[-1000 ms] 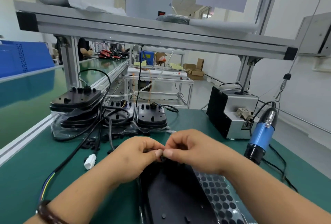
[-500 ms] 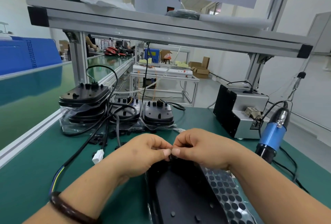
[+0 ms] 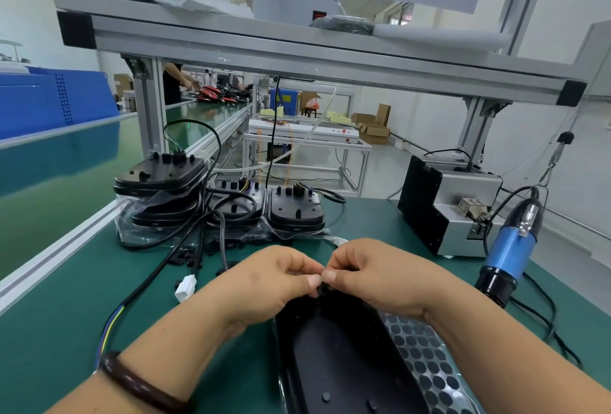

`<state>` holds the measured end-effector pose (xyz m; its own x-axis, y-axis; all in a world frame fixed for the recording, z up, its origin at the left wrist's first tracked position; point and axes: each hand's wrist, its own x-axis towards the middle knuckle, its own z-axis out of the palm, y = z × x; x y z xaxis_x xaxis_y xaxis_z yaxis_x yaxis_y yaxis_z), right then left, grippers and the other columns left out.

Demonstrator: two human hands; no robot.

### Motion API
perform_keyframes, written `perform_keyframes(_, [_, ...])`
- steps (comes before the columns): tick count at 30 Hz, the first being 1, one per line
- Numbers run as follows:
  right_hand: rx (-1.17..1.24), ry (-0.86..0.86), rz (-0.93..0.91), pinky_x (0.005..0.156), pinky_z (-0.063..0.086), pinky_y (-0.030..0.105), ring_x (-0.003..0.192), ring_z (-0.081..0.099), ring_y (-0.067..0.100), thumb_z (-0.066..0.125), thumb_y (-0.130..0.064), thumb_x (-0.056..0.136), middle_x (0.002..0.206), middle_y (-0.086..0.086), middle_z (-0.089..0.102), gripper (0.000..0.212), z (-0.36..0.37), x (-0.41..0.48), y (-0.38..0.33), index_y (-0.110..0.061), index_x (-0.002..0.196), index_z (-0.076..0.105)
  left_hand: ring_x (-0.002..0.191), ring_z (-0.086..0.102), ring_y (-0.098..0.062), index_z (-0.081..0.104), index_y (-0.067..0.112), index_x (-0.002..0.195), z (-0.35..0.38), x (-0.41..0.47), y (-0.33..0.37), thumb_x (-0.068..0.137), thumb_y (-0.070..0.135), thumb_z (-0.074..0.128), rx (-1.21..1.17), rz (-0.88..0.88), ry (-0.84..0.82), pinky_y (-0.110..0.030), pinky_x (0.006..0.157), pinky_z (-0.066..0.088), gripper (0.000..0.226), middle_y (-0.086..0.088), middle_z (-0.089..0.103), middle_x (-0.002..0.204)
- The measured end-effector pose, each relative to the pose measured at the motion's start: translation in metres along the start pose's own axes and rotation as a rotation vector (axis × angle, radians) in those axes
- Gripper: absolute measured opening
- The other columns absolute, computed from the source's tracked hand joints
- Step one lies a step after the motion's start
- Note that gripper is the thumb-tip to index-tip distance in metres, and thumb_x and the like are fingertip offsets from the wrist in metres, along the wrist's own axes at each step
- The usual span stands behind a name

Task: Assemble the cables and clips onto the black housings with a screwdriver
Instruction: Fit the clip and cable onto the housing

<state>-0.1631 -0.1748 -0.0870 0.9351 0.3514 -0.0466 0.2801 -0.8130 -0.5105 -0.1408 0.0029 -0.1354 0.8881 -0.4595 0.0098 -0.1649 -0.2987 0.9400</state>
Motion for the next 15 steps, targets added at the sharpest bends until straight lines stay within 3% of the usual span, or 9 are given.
perform_keyframes(4, [0.047, 0.003, 0.006, 0.055, 0.033, 0.021, 0.049, 0.036, 0.003, 0.058, -0.035, 0.092, 0.058, -0.011, 0.043, 0.026, 0.001, 0.001, 0.003, -0.011, 0.084, 0.064, 0.084, 0.062, -0.001, 0.073, 0.024, 0.095, 0.0, 0.0, -0.001, 0.092, 0.019, 0.061, 0.003, 0.008, -0.005, -0.021, 0.091, 0.046, 0.013, 0.01, 0.069, 0.078])
perform_keyframes(9, [0.122, 0.121, 0.002, 0.045, 0.031, 0.008, 0.043, 0.041, -0.002, 0.065, -0.041, 0.087, 0.052, -0.013, 0.047, 0.025, 0.011, 0.003, 0.01, -0.022, 0.071, 0.059, 0.082, 0.061, -0.003, 0.074, 0.024, 0.092, 0.0, 0.001, 0.001, 0.087, 0.028, 0.067, -0.005, 0.007, 0.002, -0.023, 0.09, 0.045, 0.009, 0.01, 0.068, 0.077])
perform_keyframes(15, [0.153, 0.398, -0.228, 0.06, 0.039, 0.013, 0.061, 0.05, 0.001, 0.073, -0.033, 0.083, 0.066, -0.017, 0.056, 0.016, 0.034, 0.003, 0.026, -0.036, 0.072, 0.062, 0.072, 0.058, 0.003, 0.073, 0.021, 0.089, -0.002, 0.001, 0.003, 0.09, 0.017, 0.062, -0.017, -0.023, 0.004, -0.011, 0.073, 0.041, 0.011, 0.01, 0.066, 0.072])
